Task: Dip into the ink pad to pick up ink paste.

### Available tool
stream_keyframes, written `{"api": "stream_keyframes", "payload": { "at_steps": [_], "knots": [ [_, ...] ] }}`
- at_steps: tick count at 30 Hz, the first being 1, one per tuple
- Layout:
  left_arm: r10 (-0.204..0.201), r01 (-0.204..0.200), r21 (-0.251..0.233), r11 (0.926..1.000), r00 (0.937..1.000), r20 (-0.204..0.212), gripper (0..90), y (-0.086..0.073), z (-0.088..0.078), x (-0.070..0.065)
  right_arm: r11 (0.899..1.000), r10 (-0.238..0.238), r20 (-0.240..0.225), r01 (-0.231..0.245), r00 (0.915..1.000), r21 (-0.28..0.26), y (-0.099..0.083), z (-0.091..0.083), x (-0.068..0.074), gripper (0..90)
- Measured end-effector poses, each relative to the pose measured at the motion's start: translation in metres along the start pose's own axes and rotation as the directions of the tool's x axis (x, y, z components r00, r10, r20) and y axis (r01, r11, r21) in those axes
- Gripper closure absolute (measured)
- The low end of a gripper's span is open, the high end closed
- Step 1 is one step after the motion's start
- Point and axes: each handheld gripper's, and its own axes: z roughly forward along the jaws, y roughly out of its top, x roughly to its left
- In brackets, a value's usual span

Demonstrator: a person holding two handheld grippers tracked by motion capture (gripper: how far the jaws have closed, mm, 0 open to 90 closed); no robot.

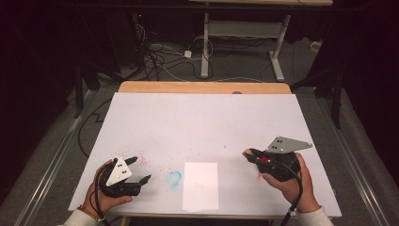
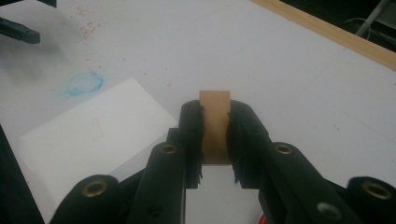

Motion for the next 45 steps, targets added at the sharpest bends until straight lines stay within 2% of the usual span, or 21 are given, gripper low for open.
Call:
{"api": "stream_keyframes", "payload": {
  "at_steps": [10,13,14,15,19,21,31,36,39,42,45],
  "knots": [
    [0.007,-0.007,-0.003,1.0,0.9999,-0.008,22.7,-0.001,-0.001,0.001,0.999,-0.039,-0.031,0.039,0.9988,0.007,0.009,0.011,0.014,76.1],
    [-0.007,0.007,0.002,1.0,1.0,0.0,22.7,-0.002,-0.001,0.001,0.998,-0.054,-0.04,0.055,0.9978,0.012,0.012,0.015,0.018,76.1],
    [0.003,-0.003,0.0,1.0,1.0,-0.005,22.7,-0.002,0.0,0.002,0.998,-0.058,-0.043,0.059,0.9974,0.015,0.013,0.016,0.02,76.1],
    [-0.006,0.006,0.006,1.0,1.0,0.001,22.7,-0.003,0.0,0.002,0.998,-0.063,-0.049,0.064,0.9968,0.015,0.014,0.018,0.021,76.1],
    [0.0,0.0,0.0,1.0,1.0,-0.005,22.7,-0.004,0.0,0.004,0.997,-0.078,-0.065,0.08,0.9948,0.021,0.018,0.025,0.026,76.1],
    [-0.013,0.013,0.005,0.9999,0.9999,0.0,22.7,-0.004,0.0,0.004,0.996,-0.085,-0.078,0.087,0.9934,0.022,0.021,0.029,0.029,76.1],
    [-0.016,0.016,0.004,0.9999,0.9999,-0.003,22.7,-0.007,-0.003,0.003,0.994,-0.104,-0.102,0.107,0.9893,0.02,0.026,0.034,0.038,76.1],
    [-0.023,0.023,0.005,0.9997,0.9997,-0.008,22.7,-0.009,-0.007,0.003,0.992,-0.125,-0.121,0.128,0.9847,0.016,0.029,0.037,0.042,76.1],
    [-0.015,0.015,0.001,0.9999,0.9997,-0.021,22.7,-0.011,-0.009,0.003,0.991,-0.133,-0.13,0.136,0.9826,0.014,0.031,0.04,0.044,76.1],
    [-0.036,0.036,0.004,0.9993,0.999,-0.026,22.7,-0.013,-0.012,0.003,0.99,-0.138,-0.137,0.142,0.9808,0.015,0.033,0.042,0.046,76.1],
    [-0.036,0.036,0.008,0.9993,0.999,-0.028,22.7,-0.015,-0.013,0.002,0.988,-0.149,-0.144,0.153,0.9782,0.018,0.033,0.045,0.048,76.1]
  ]
}}
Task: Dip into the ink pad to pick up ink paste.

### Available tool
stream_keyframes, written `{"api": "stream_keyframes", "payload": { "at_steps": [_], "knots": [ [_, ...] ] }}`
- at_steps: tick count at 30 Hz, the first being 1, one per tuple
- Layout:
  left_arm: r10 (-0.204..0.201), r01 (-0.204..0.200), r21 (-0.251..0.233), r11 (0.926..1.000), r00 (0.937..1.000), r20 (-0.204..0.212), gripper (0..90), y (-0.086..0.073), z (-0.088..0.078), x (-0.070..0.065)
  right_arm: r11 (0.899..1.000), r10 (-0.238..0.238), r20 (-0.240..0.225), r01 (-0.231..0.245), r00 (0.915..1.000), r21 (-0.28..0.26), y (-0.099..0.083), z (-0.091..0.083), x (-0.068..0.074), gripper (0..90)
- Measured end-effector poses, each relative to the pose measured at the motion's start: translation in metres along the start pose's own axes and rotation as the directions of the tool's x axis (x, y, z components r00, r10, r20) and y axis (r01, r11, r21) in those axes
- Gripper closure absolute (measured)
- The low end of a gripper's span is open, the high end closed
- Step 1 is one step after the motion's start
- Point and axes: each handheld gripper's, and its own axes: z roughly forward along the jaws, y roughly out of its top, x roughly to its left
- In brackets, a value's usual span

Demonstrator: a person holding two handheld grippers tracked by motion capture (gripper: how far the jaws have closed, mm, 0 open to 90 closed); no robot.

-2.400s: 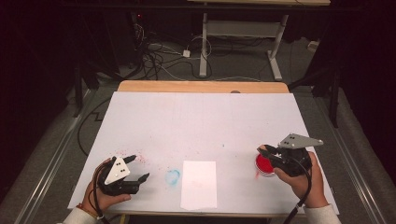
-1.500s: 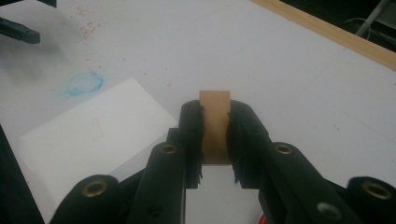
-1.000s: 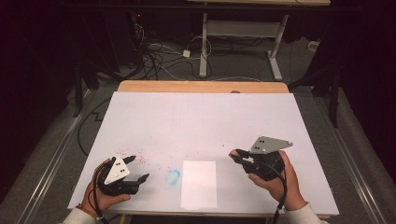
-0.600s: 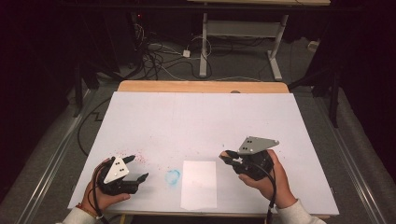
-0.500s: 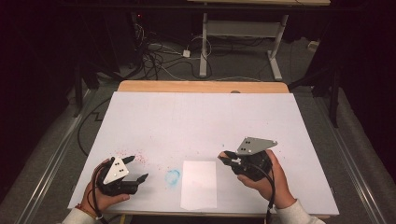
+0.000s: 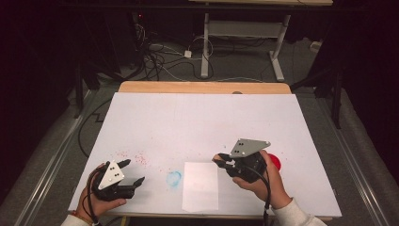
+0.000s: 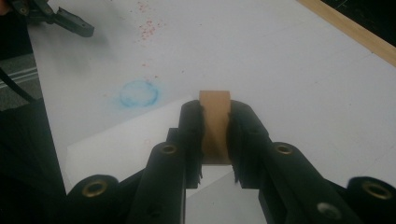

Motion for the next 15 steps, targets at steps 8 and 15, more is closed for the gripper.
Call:
{"api": "stream_keyframes", "payload": {
  "at_steps": [8,15],
  "knots": [
    [0.0,0.0,0.007,1.0,1.0,-0.002,22.7,-0.0025,-0.0015,-0.0015,1.0,-0.019,-0.014,0.019,0.9997,0.007,0.0024,0.0053,0.0031,76.1],
    [0.007,-0.007,0.012,0.9999,1.0,0.0,22.8,-0.0021,-0.0009,-0.003,1.0,-0.024,-0.024,0.025,0.9994,0.015,0.0013,0.0071,0.0057,76.1]
  ]
}}
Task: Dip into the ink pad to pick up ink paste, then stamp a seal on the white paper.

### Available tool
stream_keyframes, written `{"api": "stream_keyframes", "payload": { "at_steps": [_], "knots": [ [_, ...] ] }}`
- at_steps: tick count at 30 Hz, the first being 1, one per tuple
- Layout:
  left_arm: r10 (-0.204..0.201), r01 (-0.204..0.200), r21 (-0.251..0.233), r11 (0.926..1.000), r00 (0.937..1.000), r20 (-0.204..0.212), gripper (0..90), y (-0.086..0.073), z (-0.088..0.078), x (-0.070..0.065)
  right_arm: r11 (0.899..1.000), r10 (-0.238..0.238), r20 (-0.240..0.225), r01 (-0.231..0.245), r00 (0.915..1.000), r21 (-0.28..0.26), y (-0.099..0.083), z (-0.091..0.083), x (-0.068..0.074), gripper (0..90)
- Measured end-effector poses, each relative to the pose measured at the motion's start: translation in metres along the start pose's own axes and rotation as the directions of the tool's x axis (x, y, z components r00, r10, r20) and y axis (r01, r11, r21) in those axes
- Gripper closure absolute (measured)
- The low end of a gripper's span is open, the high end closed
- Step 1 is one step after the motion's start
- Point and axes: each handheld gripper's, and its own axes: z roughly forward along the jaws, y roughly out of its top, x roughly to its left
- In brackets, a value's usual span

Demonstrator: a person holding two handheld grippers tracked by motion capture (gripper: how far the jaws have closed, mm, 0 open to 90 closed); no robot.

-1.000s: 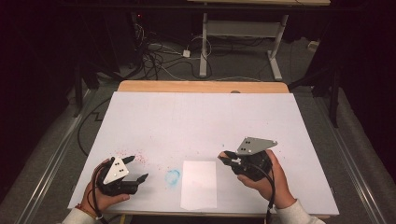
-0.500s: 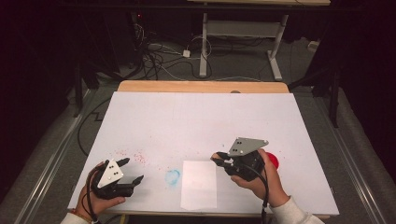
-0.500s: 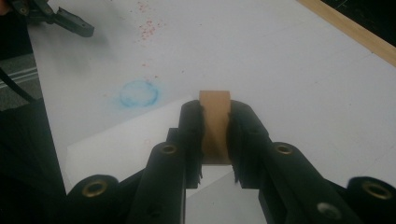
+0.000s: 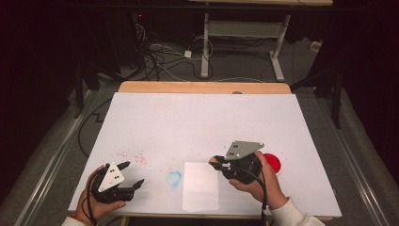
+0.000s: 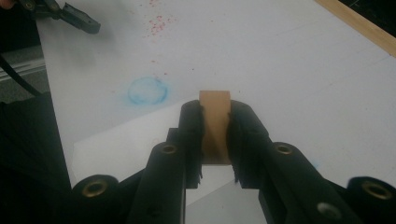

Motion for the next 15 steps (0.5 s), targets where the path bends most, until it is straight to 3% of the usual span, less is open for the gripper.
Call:
{"api": "stream_keyframes", "payload": {
  "at_steps": [6,15],
  "knots": [
    [-0.003,0.003,0.0,1.0,1.0,0.0,22.8,0.001,0.001,0.001,1.0,-0.005,-0.01,0.005,0.9999,0.008,0.0,0.003,0.002,76.1],
    [0.014,-0.014,-0.006,0.9999,0.9999,-0.006,22.8,0.002,0.001,0.0,0.998,-0.023,-0.035,0.025,0.9991,0.059,-0.007,0.02,0.012,76.1]
  ]
}}
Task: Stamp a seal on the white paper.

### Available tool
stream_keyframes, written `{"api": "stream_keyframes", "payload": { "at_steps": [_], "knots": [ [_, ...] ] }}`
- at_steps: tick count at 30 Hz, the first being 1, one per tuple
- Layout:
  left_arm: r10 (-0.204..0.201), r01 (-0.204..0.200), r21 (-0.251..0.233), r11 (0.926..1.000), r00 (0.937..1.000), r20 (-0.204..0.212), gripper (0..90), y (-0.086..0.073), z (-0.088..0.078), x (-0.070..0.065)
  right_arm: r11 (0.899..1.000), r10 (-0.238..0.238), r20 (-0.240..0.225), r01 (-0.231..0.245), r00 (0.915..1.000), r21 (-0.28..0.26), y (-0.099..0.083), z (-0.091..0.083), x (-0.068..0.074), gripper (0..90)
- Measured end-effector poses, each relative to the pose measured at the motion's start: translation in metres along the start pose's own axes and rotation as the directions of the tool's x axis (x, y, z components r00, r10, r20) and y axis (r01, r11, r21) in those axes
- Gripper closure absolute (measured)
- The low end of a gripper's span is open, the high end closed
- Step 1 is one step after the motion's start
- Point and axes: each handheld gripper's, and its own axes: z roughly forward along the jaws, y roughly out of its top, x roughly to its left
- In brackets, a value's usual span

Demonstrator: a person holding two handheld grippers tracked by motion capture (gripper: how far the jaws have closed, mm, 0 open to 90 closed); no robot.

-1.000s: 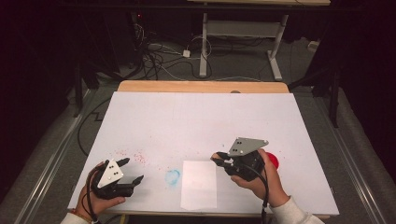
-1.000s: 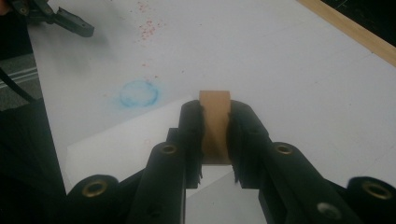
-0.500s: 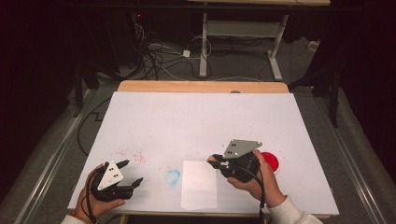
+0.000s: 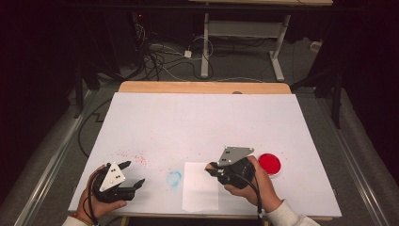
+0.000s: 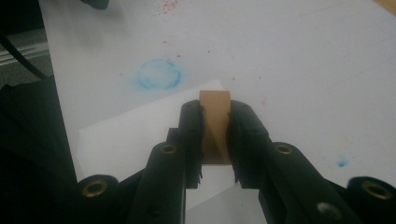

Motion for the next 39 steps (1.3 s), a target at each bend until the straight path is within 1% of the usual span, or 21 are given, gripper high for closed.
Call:
{"api": "stream_keyframes", "payload": {
  "at_steps": [1,3,4,7,11,12,13,14,17,19,21,22,23,25,30,31,34,35,36,37,39],
  "knots": [
    [0.004,-0.004,0.0,1.0,1.0,-0.002,22.8,0.001,0.0,0.0,1.0,0.0,-0.004,0.0,1.0,0.005,0.0,0.003,0.002,76.1],
    [-0.004,0.004,0.003,1.0,1.0,0.003,22.8,0.001,0.0,-0.001,1.0,-0.014,-0.017,0.015,0.9998,0.021,-0.002,0.009,0.006,76.1],
    [0.011,-0.011,0.0,0.9999,0.9999,-0.001,22.8,0.002,0.0,-0.001,0.999,-0.025,-0.021,0.025,0.9995,0.033,-0.002,0.012,0.009,76.1],
    [0.003,-0.003,0.012,0.9999,1.0,0.006,22.8,0.002,0.001,-0.003,0.998,-0.033,-0.036,0.034,0.9988,0.044,-0.003,0.017,0.014,76.1],
    [0.006,-0.006,0.012,0.9999,1.0,0.005,22.8,0.002,0.0,-0.003,0.997,-0.045,-0.037,0.048,0.9983,0.068,-0.004,0.025,0.019,76.1],
    [0.016,-0.016,0.006,0.9999,0.9999,0.001,22.8,0.002,0.0,-0.003,0.996,-0.049,-0.034,0.052,0.9982,0.078,-0.004,0.027,0.02,76.1],
    [0.016,-0.016,0.006,0.9999,0.9999,-0.001,22.8,0.002,0.0,-0.003,0.995,-0.044,-0.032,0.046,0.9985,0.083,-0.005,0.029,0.021,76.1],
    [0.005,-0.005,0.011,0.9999,1.0,0.003,22.8,0.001,-0.001,-0.003,0.994,-0.05,-0.034,0.053,0.9982,0.09,-0.006,0.032,0.02,76.1],
    [0.006,-0.006,0.012,0.9999,1.0,0.002,22.8,0.001,-0.001,-0.003,0.991,-0.054,-0.022,0.056,0.9983,0.121,-0.009,0.038,0.022,76.1],
    [0.007,-0.007,0.013,0.9999,1.0,0.001,22.8,0.001,-0.001,-0.003,0.991,-0.056,-0.027,0.059,0.998,0.116,-0.01,0.04,0.021,76.1],
    [0.017,-0.017,0.005,0.9998,0.9998,-0.005,22.8,0.001,-0.001,-0.002,0.99,-0.054,-0.026,0.057,0.9982,0.127,-0.011,0.042,0.02,76.1],
    [0.007,-0.007,0.011,0.9999,1.0,0.001,22.8,0.001,-0.001,-0.003,0.99,-0.055,-0.024,0.058,0.9982,0.13,-0.012,0.044,0.02,76.1],
    [0.008,-0.008,0.011,0.9999,1.0,0.001,22.8,0.001,-0.001,-0.003,0.989,-0.051,-0.024,0.054,0.9984,0.137,-0.013,0.045,0.019,76.1],
    [0.019,-0.019,0.007,0.9998,0.9998,-0.005,22.8,0.001,-0.001,-0.002,0.988,-0.05,-0.025,0.053,0.9984,0.143,-0.014,0.047,0.018,76.1],
    [0.018,-0.018,0.003,0.9998,0.9998,-0.006,22.8,0.002,-0.001,-0.002,0.986,-0.05,-0.029,0.054,0.9983,0.156,-0.016,0.051,0.018,76.1],
    [0.008,-0.008,0.009,0.9999,1.0,0.0,22.8,0.001,-0.001,-0.003,0.986,-0.052,-0.031,0.057,0.9981,0.157,-0.017,0.052,0.018,76.1],
    [0.01,-0.01,0.01,0.9999,0.9999,0.001,22.8,0.002,-0.001,-0.003,0.983,-0.05,-0.036,0.055,0.9981,0.177,-0.019,0.056,0.018,76.2],
    [0.013,-0.013,0.011,0.9998,0.9999,0.001,22.8,0.002,-0.001,-0.003,0.981,-0.054,-0.036,0.06,0.9979,0.184,-0.02,0.059,0.018,76.1],
    [0.024,-0.024,0.006,0.9997,0.9997,-0.003,22.8,0.002,-0.001,-0.002,0.982,-0.054,-0.039,0.06,0.9978,0.177,-0.021,0.059,0.017,76.2],
    [0.013,-0.013,0.01,0.9999,0.9999,0.002,22.8,0.002,-0.001,-0.003,0.982,-0.056,-0.044,0.063,0.9974,0.176,-0.021,0.059,0.016,76.2],
    [0.021,-0.021,0.005,0.9998,0.9998,-0.002,22.8,0.002,-0.001,-0.002,0.983,-0.037,-0.049,0.046,0.9981,0.18,-0.022,0.059,0.016,76.3]
  ]
}}
